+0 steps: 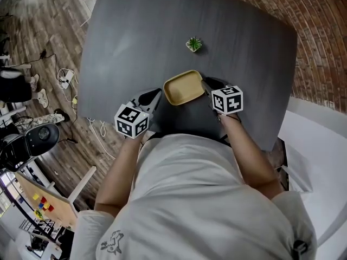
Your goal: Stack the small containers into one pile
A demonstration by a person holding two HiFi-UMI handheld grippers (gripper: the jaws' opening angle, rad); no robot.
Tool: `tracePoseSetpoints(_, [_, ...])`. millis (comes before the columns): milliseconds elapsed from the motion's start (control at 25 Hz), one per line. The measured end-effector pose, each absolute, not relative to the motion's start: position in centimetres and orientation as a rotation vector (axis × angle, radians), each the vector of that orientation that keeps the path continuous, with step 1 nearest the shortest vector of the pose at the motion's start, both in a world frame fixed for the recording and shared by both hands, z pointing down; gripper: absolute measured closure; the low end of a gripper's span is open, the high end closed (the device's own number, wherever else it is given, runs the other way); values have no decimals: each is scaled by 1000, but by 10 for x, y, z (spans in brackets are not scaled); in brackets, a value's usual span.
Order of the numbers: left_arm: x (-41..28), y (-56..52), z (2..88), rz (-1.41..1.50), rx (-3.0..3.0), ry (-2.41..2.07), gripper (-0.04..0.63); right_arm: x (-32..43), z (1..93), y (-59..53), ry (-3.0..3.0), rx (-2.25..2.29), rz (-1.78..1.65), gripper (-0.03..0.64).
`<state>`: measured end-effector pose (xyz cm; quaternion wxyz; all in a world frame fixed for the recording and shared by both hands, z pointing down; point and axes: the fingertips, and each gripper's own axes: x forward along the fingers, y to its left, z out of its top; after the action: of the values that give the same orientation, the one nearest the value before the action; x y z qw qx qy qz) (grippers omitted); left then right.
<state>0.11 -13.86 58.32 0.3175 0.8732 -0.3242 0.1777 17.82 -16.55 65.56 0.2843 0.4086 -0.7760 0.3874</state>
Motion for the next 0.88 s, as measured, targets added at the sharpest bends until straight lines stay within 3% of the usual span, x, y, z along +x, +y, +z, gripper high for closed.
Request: tracePoseSetpoints(880, [61, -85, 511, 384, 2426, -1018, 584, 215, 530, -120, -2438, 901, 558, 532])
